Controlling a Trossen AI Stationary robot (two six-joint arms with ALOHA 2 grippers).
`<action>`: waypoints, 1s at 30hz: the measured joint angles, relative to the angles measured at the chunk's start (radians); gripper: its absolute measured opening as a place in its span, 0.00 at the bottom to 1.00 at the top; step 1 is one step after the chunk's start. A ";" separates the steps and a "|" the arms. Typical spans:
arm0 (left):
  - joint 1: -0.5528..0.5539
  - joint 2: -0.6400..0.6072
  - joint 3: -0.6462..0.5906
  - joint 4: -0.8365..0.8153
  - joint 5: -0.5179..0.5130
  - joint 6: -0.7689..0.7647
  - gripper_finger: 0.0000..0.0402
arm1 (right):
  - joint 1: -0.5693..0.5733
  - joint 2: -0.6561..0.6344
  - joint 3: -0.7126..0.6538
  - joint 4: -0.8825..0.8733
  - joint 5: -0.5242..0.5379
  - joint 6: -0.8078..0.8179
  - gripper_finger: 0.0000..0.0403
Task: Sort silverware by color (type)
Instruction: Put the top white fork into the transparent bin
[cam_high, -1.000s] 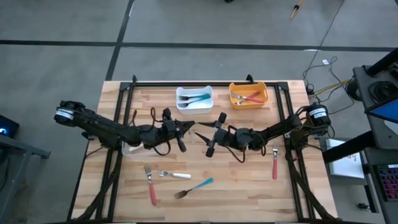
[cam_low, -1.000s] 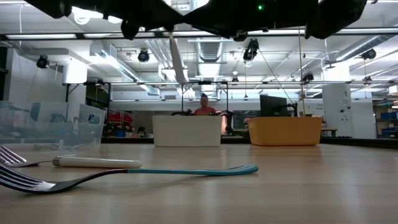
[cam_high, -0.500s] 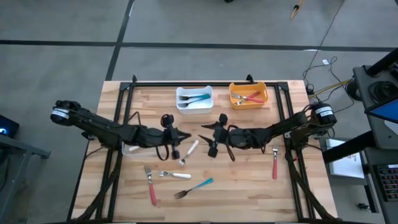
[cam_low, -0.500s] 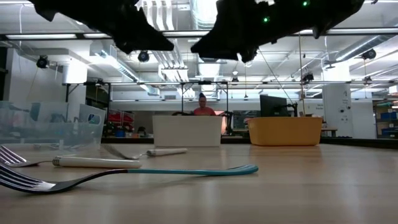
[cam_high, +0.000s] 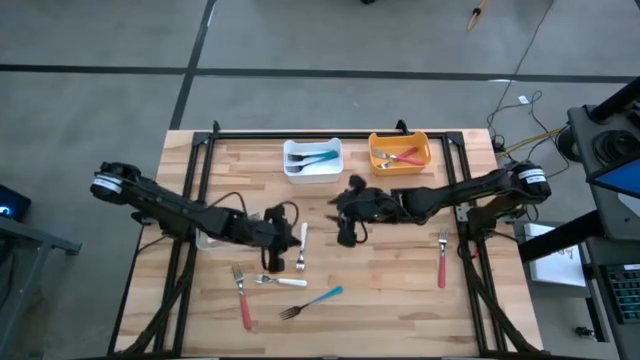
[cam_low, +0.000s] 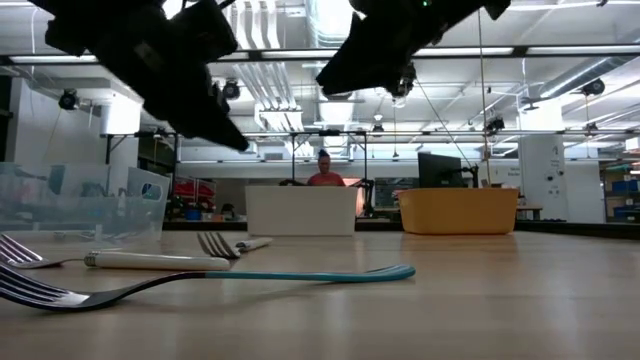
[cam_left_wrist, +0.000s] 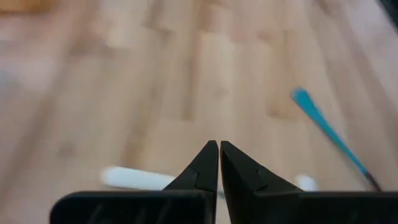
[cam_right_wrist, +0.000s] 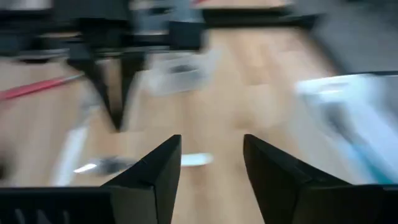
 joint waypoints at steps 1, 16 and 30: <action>-0.012 0.014 0.001 0.001 0.012 -0.004 0.00 | 0.001 0.010 0.005 -0.002 -0.057 -0.001 0.40; -0.098 0.081 0.001 -0.011 0.021 -0.090 0.00 | -0.049 0.441 0.079 0.357 -0.174 -0.025 0.11; -0.103 0.079 0.001 -0.044 0.021 -0.101 0.00 | -0.093 0.634 0.297 0.096 -0.163 -0.151 0.02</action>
